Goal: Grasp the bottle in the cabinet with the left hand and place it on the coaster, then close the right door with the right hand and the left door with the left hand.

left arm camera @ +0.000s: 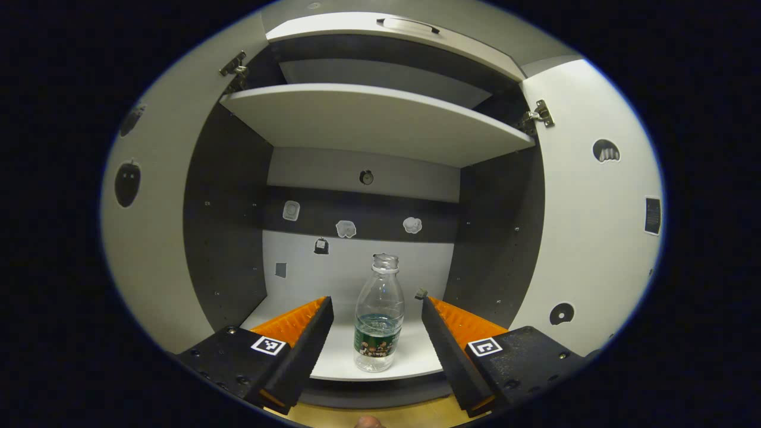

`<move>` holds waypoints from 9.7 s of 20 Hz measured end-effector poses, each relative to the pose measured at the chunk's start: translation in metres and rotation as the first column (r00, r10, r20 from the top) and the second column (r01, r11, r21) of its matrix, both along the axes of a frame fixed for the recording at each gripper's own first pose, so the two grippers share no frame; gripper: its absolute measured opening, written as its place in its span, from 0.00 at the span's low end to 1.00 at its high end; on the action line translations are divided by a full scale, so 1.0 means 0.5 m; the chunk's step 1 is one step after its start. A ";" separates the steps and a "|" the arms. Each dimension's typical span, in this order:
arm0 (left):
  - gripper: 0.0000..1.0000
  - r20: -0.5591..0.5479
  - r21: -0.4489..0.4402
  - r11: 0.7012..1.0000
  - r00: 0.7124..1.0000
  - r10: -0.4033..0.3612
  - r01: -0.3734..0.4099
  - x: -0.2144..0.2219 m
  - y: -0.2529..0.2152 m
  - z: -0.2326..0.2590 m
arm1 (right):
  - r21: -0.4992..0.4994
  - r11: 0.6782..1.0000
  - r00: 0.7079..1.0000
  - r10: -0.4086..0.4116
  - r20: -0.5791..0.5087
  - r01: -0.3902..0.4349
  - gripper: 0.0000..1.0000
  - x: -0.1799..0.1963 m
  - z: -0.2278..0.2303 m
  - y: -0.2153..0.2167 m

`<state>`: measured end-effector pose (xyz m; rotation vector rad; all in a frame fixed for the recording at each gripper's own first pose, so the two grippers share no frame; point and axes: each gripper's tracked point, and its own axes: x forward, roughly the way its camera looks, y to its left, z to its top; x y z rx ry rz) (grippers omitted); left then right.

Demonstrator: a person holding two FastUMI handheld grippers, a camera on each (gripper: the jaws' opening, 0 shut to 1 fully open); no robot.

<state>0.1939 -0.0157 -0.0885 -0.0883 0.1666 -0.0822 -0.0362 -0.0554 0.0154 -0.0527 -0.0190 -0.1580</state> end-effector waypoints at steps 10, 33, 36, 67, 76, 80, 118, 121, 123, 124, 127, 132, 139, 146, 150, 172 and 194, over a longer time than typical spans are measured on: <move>0.94 -0.047 0.033 0.999 0.999 -0.004 0.006 0.125 -0.011 -0.083 | -0.037 0.988 0.988 -0.153 -0.019 0.152 0.99 -0.033 0.005 -0.073; 0.78 -0.161 -0.148 0.978 0.972 -0.172 0.148 -0.227 -0.047 -0.184 | 0.065 0.995 0.997 0.075 -0.017 -0.073 1.00 -0.015 -0.008 -0.006; 0.78 -0.244 -0.173 0.980 0.960 -0.138 0.097 -0.292 -0.019 -0.276 | 0.078 0.990 0.992 0.123 -0.015 -0.121 1.00 -0.008 -0.011 0.013; 0.79 -0.456 -0.111 0.993 0.885 -0.096 0.051 -0.448 0.019 -0.660 | -0.014 1.000 0.998 0.015 -0.064 -0.016 0.99 -0.053 -0.016 -0.055; 0.79 -0.443 -0.093 0.994 0.891 -0.100 0.065 -0.492 0.007 -0.645 | -0.020 0.999 0.996 0.028 -0.084 -0.030 1.00 -0.048 -0.033 -0.048; 0.79 -0.453 -0.086 0.994 0.886 -0.104 0.073 -0.519 0.007 -0.637 | -0.016 1.000 0.996 0.023 -0.089 -0.024 0.99 -0.043 -0.041 -0.055; 0.89 -0.543 -0.048 0.991 0.830 -0.130 0.124 -0.559 -0.012 -0.605 | 0.068 0.998 0.991 0.019 -0.131 -0.010 1.00 -0.004 -0.104 -0.085; 0.96 -0.526 -0.032 0.991 0.841 -0.125 0.127 -0.549 -0.009 -0.587 | 0.070 0.998 0.991 0.018 -0.132 -0.009 1.00 -0.001 -0.105 -0.088; 0.96 -0.509 -0.031 0.992 0.852 -0.124 0.126 -0.542 -0.010 -0.565 | 0.068 0.998 0.992 0.016 -0.126 -0.007 1.00 0.001 -0.100 -0.092; 0.96 -0.494 -0.036 0.991 0.860 -0.128 0.127 -0.537 -0.012 -0.547 | 0.065 0.998 0.992 0.013 -0.123 -0.005 0.97 0.001 -0.099 -0.095; 0.96 -0.433 -0.056 0.990 0.891 -0.139 0.127 -0.517 -0.017 -0.476 | 0.061 0.998 0.993 0.003 -0.117 0.004 0.97 0.004 -0.096 -0.104; 0.95 -0.229 -0.090 0.991 0.967 -0.116 0.098 -0.447 -0.007 -0.274 | 0.042 0.999 0.994 -0.020 -0.110 0.025 1.00 0.005 -0.093 -0.126; 0.95 -0.034 -0.091 0.996 0.999 -0.021 0.017 -0.389 0.068 -0.043 | 0.006 0.998 0.993 -0.065 -0.096 0.066 0.97 0.015 -0.084 -0.175; 0.95 0.029 -0.088 0.993 0.997 0.077 -0.075 -0.388 0.132 0.070 | -0.063 0.988 0.988 -0.143 -0.059 0.139 1.00 0.038 -0.063 -0.246; 0.95 0.053 -0.066 0.993 0.993 0.106 -0.102 -0.405 0.149 0.088 | -0.055 0.993 0.991 -0.112 -0.074 0.108 1.00 0.059 -0.071 -0.235; 0.95 0.091 0.012 0.963 0.959 0.267 -0.269 -0.527 0.237 0.117 | 0.016 0.940 0.936 0.339 -0.089 -0.339 0.93 0.149 -0.092 0.017; 0.95 0.094 0.013 0.895 0.892 0.443 -0.446 -0.585 0.362 0.109 | 0.054 0.874 0.870 0.486 -0.085 -0.483 0.99 0.292 -0.111 0.181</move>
